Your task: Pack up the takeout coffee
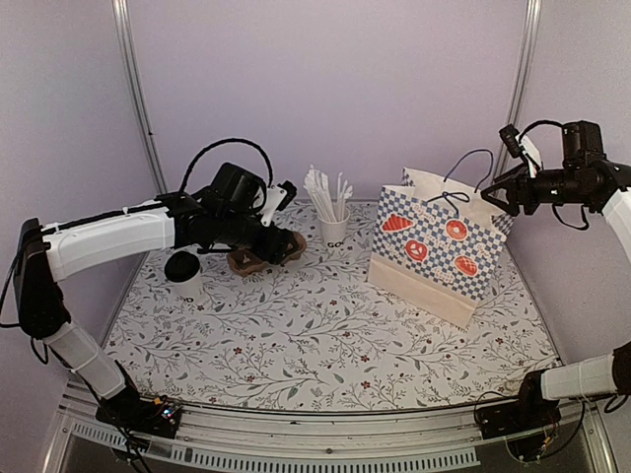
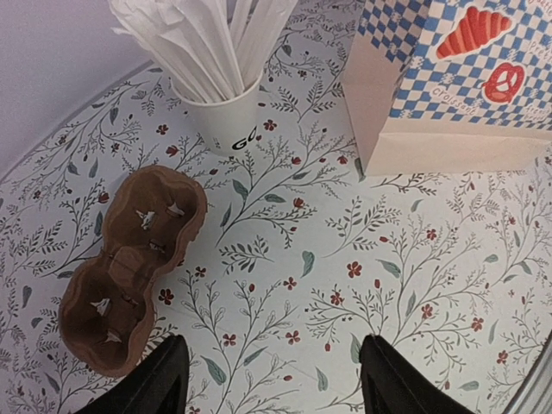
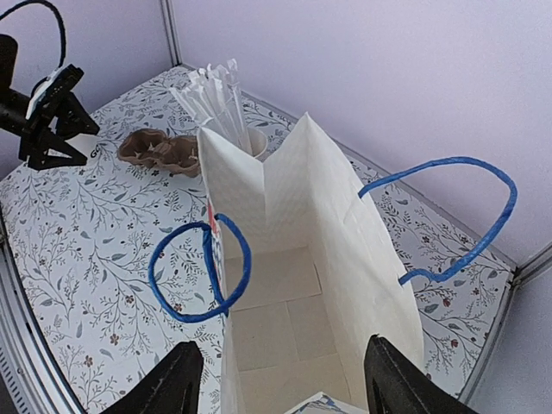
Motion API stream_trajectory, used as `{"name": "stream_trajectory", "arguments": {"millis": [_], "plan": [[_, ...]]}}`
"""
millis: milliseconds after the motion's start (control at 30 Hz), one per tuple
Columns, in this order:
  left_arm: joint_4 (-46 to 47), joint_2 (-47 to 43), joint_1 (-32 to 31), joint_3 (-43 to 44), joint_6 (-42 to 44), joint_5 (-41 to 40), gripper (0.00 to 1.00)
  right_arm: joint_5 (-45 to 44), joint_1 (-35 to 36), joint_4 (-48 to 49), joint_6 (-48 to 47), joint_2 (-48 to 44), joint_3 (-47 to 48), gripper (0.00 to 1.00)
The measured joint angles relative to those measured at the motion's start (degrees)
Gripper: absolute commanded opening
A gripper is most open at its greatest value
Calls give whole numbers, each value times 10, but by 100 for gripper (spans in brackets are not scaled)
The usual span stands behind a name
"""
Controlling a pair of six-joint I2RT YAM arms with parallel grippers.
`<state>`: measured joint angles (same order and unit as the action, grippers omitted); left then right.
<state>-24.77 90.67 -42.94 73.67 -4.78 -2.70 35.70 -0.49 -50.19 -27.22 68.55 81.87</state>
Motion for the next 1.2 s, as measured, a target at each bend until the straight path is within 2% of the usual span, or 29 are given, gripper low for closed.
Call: {"name": "stream_trajectory", "arguments": {"millis": [167, 400, 567, 700, 800, 933, 1200], "plan": [[0, 0, 0, 0, 0, 2, 70, 8, 41, -24, -26, -16, -16, 67], [0, 0, 7, 0, 0, 3, 70, -42, 125, -29, -37, 48, -17, 66], [0, 0, 10, 0, 0, 4, 70, -86, 153, -30, -37, 106, -14, 50], [0, 0, 10, 0, 0, 4, 70, -100, 180, -30, -41, 124, -5, 27], [0, 0, 11, 0, 0, 5, 70, -98, 198, -35, -57, 124, 1, 13], [0, 0, 11, 0, 0, 6, 70, -88, 219, -52, -76, 118, 2, 9], [-1, 0, 24, 0, 5, 6, 70, -35, 236, -112, -140, 79, 2, 8]]}}
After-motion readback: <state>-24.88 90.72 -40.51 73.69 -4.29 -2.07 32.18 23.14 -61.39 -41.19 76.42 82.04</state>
